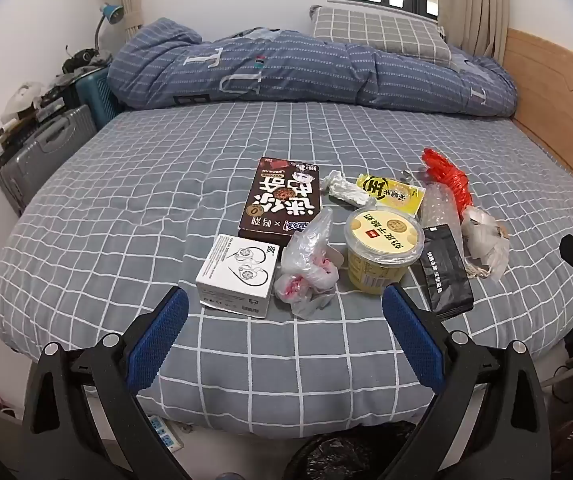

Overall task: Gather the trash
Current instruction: 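Move both tools toward the trash items on the bed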

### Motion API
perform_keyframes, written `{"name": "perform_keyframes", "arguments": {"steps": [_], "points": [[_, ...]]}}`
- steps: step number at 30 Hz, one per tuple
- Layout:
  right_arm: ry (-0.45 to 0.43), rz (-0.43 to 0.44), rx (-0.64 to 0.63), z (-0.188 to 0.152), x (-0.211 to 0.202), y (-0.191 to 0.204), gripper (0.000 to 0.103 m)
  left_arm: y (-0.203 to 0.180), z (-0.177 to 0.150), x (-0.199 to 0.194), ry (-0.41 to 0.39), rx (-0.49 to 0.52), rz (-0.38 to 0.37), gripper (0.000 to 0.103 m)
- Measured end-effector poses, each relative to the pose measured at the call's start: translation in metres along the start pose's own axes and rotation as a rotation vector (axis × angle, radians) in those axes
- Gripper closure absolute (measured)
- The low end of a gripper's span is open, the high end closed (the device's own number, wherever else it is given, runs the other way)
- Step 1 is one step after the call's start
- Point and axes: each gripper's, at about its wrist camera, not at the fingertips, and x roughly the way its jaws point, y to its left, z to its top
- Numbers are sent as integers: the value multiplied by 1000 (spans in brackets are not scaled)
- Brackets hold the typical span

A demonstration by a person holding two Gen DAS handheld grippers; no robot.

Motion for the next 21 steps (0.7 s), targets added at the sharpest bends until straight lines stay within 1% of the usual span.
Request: {"name": "perform_keyframes", "arguments": {"steps": [21], "points": [[3, 5, 9, 0, 2, -4, 10, -5, 3, -4, -4, -2, -6, 7]]}}
